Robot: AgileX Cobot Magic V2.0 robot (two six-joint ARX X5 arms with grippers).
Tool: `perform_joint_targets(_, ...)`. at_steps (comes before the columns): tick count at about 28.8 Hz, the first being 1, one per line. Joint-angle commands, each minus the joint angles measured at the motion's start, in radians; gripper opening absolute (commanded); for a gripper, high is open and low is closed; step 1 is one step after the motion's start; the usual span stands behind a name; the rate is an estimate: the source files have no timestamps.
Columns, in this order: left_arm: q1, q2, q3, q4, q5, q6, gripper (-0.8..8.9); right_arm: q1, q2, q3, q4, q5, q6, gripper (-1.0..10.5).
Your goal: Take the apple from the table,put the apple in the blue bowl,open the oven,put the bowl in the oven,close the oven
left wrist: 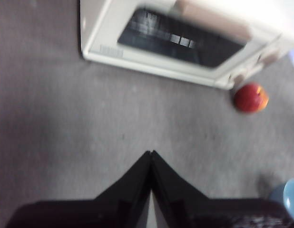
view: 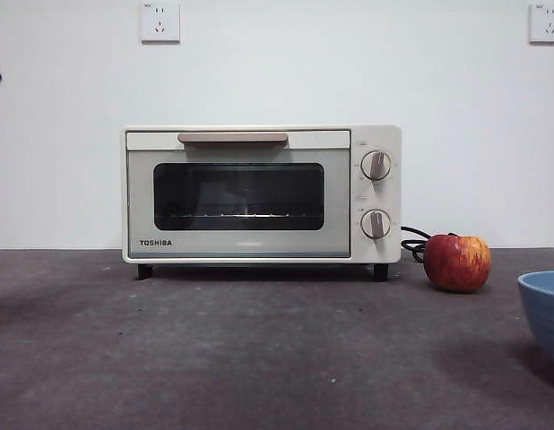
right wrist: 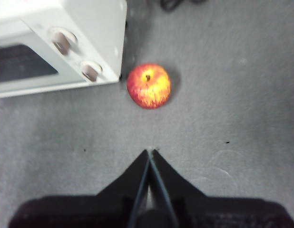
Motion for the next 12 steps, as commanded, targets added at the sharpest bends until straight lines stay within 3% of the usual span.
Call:
perform_joint_targets(1,-0.013,0.014,-0.003,-0.031,0.004,0.071,-0.05,0.002,0.107,0.043,-0.014,-0.007,-0.076,0.0)
perform_joint_targets(3,-0.024,0.023,-0.003,-0.060,0.004,0.100,-0.05,0.015,0.204,0.084,-0.015,-0.008,-0.075,0.3)
perform_joint_targets(6,-0.048,0.025,-0.003,-0.067,0.003,0.111,-0.05,0.043,0.352,0.158,-0.014,-0.007,-0.086,1.7)
perform_joint_targets(10,-0.066,0.028,-0.003,-0.065,0.003,0.112,-0.05,0.101,0.500,0.254,-0.015,0.009,-0.100,1.7)
perform_joint_targets(12,-0.077,0.028,-0.003,-0.064,0.002,0.113,-0.05,0.130,0.552,0.291,-0.014,0.049,-0.117,3.1)
